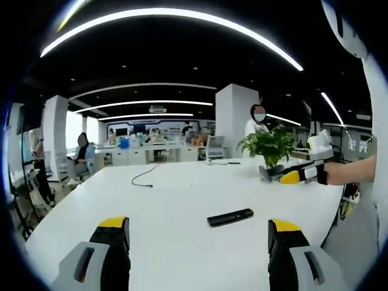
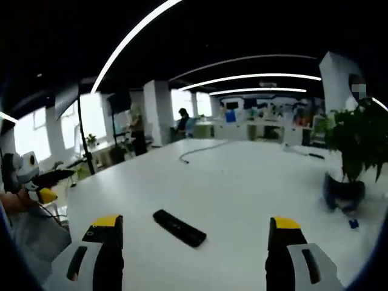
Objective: Press the specified remote control buttons in sequence, fully releasing each button before pressing the next.
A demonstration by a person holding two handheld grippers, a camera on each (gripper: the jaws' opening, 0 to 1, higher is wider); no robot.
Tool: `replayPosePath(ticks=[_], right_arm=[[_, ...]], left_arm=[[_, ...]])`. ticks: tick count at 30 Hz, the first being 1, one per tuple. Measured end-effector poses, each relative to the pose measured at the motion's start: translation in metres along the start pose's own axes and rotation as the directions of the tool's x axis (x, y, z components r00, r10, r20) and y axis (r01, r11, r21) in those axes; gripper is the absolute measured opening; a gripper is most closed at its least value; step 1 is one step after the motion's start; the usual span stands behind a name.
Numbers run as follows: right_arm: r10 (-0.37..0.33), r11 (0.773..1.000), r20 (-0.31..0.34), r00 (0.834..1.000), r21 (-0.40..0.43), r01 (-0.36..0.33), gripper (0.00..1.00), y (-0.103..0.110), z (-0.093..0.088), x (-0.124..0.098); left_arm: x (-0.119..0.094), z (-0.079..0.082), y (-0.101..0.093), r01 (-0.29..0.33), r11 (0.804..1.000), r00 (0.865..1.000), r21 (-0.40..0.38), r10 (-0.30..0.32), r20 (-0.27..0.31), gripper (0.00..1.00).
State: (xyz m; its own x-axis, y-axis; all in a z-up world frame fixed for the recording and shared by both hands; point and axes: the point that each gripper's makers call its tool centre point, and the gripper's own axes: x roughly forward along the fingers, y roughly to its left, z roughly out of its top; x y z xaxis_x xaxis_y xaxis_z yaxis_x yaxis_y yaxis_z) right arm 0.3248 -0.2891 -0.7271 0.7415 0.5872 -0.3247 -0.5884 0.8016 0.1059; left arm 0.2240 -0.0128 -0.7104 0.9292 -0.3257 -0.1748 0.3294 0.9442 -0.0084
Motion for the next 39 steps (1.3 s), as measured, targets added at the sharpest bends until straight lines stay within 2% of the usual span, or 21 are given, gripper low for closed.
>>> replayPosePath(ticks=[4,6,10,13,16,17,23,26,29,32,34,36,38,39], right_arm=[[-0.043,0.999,0.018,0.999,0.013,0.043,0.99,0.001,-0.005,-0.015],[-0.057,0.998,0.021,0.998,0.019,0.057,0.99,0.002,-0.009,-0.02],[-0.082,0.996,0.022,0.996,0.04,0.081,0.99,0.001,-0.014,-0.028],[-0.093,0.995,0.026,0.995,0.037,0.092,0.99,0.004,-0.015,-0.035],[-0.108,0.994,0.007,0.994,-0.012,0.108,0.99,0.011,-0.018,-0.044],[-0.112,0.993,-0.005,0.994,-0.023,0.112,0.99,0.005,-0.021,-0.049],[-0.159,0.984,-0.001,0.987,-0.081,0.159,0.99,0.014,-0.029,-0.074],[-0.196,0.976,0.0,0.981,-0.093,0.195,0.99,0.017,-0.037,-0.076],[-0.188,0.976,-0.026,0.982,-0.114,0.184,0.99,0.019,-0.042,-0.072],[-0.208,0.973,0.011,0.978,-0.103,0.208,0.99,0.018,-0.035,-0.078],[-0.22,0.972,0.02,0.975,-0.082,0.221,0.99,0.021,-0.038,-0.083],[-0.225,0.969,0.022,0.974,-0.097,0.226,0.99,0.021,-0.041,-0.083],[-0.23,0.961,0.027,0.973,-0.153,0.231,0.97,0.017,-0.039,-0.081],[-0.231,0.962,0.025,0.973,-0.142,0.232,0.96,0.018,-0.039,-0.082]], left_arm=[[-0.002,0.002,0.012,-0.071,0.997,0.997,0.02,0.071,0.008,0.99],[-0.006,0.005,0.025,-0.141,0.986,0.99,0.091,0.14,0.016,1.0],[-0.009,0.003,0.031,-0.174,0.983,0.985,0.063,0.173,0.012,1.0],[-0.01,0.002,0.033,-0.182,0.982,0.983,0.053,0.182,0.01,1.0],[-0.011,0.002,0.034,-0.185,0.981,0.983,0.061,0.185,0.011,1.0],[-0.011,0.003,0.034,-0.188,0.98,0.982,0.06,0.188,0.011,1.0],[-0.012,0.004,0.034,-0.194,0.979,0.981,0.054,0.193,0.018,1.0],[-0.01,0.003,0.032,-0.191,0.979,0.982,0.071,0.19,0.009,1.0],[-0.009,0.004,0.029,-0.185,0.979,0.983,0.082,0.185,0.004,1.0],[-0.009,0.004,0.03,-0.178,0.981,0.984,0.074,0.179,0.005,1.0],[-0.009,0.004,0.029,-0.181,0.981,0.983,0.075,0.181,0.005,1.0],[-0.009,0.004,0.029,-0.183,0.98,0.983,0.077,0.183,0.004,1.0],[-0.009,0.004,0.028,-0.186,0.979,0.982,0.08,0.187,0.001,1.0],[-0.009,0.004,0.028,-0.184,0.98,0.983,0.078,0.185,-0.001,1.0]])
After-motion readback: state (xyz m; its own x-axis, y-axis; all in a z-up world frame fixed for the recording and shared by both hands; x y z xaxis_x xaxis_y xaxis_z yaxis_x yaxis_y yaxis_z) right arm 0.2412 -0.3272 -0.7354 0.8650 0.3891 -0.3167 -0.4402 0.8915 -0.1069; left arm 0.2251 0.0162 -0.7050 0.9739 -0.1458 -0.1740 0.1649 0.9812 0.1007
